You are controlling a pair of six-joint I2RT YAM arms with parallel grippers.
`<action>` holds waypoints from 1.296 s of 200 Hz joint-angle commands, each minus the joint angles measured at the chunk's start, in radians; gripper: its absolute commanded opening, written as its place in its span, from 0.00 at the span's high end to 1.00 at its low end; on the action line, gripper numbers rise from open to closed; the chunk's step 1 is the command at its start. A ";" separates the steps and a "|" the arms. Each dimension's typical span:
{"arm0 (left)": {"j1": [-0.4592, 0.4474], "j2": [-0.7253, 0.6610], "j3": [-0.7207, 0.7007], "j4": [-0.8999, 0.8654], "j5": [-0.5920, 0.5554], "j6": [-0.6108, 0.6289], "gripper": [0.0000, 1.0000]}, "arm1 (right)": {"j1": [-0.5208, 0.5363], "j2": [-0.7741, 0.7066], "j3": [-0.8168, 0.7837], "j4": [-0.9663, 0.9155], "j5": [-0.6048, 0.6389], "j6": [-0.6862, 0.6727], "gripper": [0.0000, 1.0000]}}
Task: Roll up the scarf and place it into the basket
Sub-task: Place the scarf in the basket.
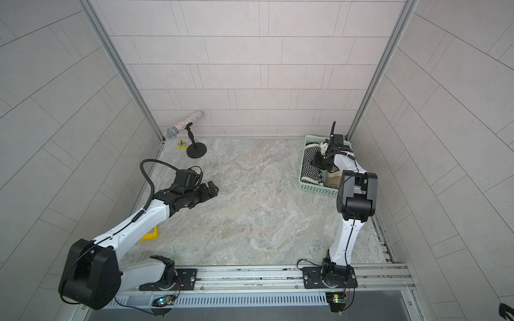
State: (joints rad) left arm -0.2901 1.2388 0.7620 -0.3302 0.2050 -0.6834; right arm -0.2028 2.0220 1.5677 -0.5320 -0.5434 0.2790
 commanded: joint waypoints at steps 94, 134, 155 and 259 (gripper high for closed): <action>0.010 0.011 -0.006 -0.017 -0.002 0.012 0.00 | 0.025 0.133 0.146 -0.217 0.162 -0.012 0.46; 0.012 0.008 -0.010 -0.017 0.001 0.013 0.00 | 0.025 -0.027 0.079 -0.185 0.219 0.006 0.28; 0.011 0.006 -0.014 -0.015 0.004 0.012 0.00 | 0.025 -0.111 0.022 -0.165 0.249 0.024 0.24; 0.013 0.021 -0.011 -0.007 0.025 0.013 0.00 | 0.169 -0.179 -0.192 -0.082 0.394 0.075 0.29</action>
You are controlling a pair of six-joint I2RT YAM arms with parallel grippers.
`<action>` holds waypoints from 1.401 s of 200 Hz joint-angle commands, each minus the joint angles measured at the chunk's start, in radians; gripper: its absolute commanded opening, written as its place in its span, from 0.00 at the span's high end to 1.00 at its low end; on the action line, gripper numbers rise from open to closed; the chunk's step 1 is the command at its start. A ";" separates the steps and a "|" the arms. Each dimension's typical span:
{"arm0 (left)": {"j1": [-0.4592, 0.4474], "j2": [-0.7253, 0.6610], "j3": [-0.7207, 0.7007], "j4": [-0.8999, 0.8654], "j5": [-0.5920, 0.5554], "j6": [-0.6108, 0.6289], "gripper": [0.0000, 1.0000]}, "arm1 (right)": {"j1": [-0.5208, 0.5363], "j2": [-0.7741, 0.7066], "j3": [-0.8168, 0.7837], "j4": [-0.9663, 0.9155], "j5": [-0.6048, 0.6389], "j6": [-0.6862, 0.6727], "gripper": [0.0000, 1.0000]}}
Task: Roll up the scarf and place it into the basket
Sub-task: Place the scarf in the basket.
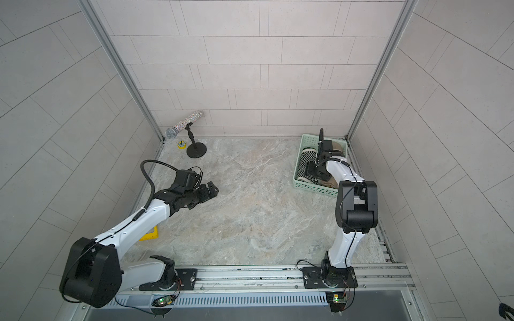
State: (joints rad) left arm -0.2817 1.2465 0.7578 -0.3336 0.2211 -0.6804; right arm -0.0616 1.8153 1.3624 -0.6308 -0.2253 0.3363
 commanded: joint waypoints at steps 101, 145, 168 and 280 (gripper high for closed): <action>0.004 0.018 -0.006 -0.004 0.012 0.013 0.00 | -0.117 0.112 -0.165 0.348 -0.326 0.280 0.89; 0.004 0.012 -0.013 -0.006 0.014 0.013 0.00 | -0.139 0.168 -0.150 0.235 -0.203 0.211 0.68; 0.006 0.007 -0.008 -0.014 0.005 0.016 0.00 | -0.137 0.138 -0.138 0.212 -0.206 0.187 0.57; 0.016 -0.113 0.059 -0.031 -0.130 0.000 0.00 | -0.125 -0.343 -0.230 0.084 -0.061 0.026 0.14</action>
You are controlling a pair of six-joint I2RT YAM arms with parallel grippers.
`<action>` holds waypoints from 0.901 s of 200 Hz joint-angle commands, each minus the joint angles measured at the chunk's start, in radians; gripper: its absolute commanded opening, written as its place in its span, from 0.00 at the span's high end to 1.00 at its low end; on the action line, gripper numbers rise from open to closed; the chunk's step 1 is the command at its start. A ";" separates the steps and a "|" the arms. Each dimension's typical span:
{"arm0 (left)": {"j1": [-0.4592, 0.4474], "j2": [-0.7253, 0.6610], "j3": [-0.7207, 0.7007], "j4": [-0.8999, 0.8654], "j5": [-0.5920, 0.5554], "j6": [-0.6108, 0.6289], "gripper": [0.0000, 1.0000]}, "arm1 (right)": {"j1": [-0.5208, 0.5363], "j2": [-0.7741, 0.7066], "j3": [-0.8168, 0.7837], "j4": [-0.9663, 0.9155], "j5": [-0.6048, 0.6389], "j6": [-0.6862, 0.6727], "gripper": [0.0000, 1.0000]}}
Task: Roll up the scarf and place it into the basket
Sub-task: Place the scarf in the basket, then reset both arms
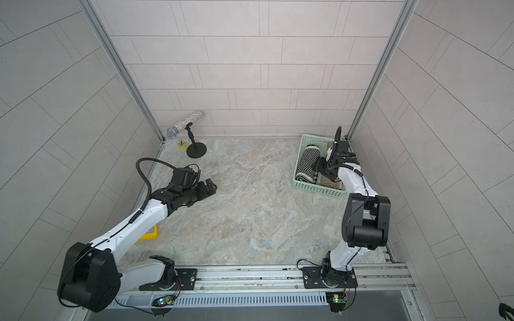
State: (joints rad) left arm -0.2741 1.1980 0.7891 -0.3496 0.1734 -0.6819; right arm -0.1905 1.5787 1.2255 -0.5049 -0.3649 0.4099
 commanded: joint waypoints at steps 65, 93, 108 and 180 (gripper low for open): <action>0.021 -0.262 -0.025 0.002 -0.308 0.084 0.00 | 0.135 -0.571 -0.463 0.094 0.429 -0.137 0.00; 0.023 -0.328 -0.084 0.085 -0.473 0.120 0.00 | 0.209 -0.748 -0.648 0.241 0.589 -0.179 0.00; 0.023 -0.366 -0.170 0.221 -0.575 0.094 0.00 | 0.240 -0.819 -0.740 0.352 0.636 -0.226 0.00; 0.023 -0.205 -0.477 1.054 -0.642 0.478 0.00 | 0.299 -0.816 -0.960 0.795 0.707 -0.344 0.00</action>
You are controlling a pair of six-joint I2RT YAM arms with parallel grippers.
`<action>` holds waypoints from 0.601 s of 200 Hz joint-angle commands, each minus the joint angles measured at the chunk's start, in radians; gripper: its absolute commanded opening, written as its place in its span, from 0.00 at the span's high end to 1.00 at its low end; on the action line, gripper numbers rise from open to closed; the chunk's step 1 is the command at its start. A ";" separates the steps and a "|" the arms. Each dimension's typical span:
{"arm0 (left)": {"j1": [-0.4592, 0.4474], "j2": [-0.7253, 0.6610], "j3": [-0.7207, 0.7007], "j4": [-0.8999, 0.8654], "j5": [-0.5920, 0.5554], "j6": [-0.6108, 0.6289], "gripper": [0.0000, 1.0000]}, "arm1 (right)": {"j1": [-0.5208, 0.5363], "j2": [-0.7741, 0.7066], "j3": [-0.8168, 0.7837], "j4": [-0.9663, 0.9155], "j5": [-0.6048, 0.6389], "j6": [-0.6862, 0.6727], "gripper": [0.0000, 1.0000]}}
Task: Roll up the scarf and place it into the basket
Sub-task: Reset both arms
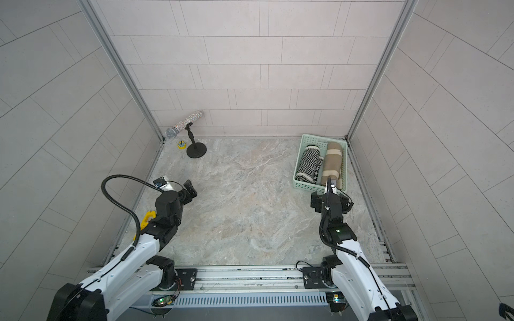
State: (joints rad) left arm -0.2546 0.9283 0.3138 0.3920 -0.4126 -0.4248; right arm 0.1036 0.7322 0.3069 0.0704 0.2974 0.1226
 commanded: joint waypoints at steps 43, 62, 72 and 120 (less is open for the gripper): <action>0.015 0.284 -0.101 0.619 -0.128 0.471 0.00 | 0.000 0.165 -0.136 0.523 0.053 -0.073 0.00; 0.043 0.382 -0.112 0.679 -0.129 0.514 0.00 | -0.020 0.249 -0.095 0.528 0.063 -0.061 0.00; 0.065 0.428 -0.111 0.679 -0.094 0.493 0.00 | -0.031 0.287 -0.088 0.560 0.061 -0.061 0.00; 0.127 0.678 -0.095 0.879 0.106 0.470 0.00 | -0.134 0.405 -0.087 0.706 -0.060 0.001 0.00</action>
State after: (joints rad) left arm -0.1474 1.4784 0.2070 1.0901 -0.4152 0.0254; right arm 0.0101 1.1000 0.2081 0.6674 0.2977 0.0910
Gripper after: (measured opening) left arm 0.998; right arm 0.997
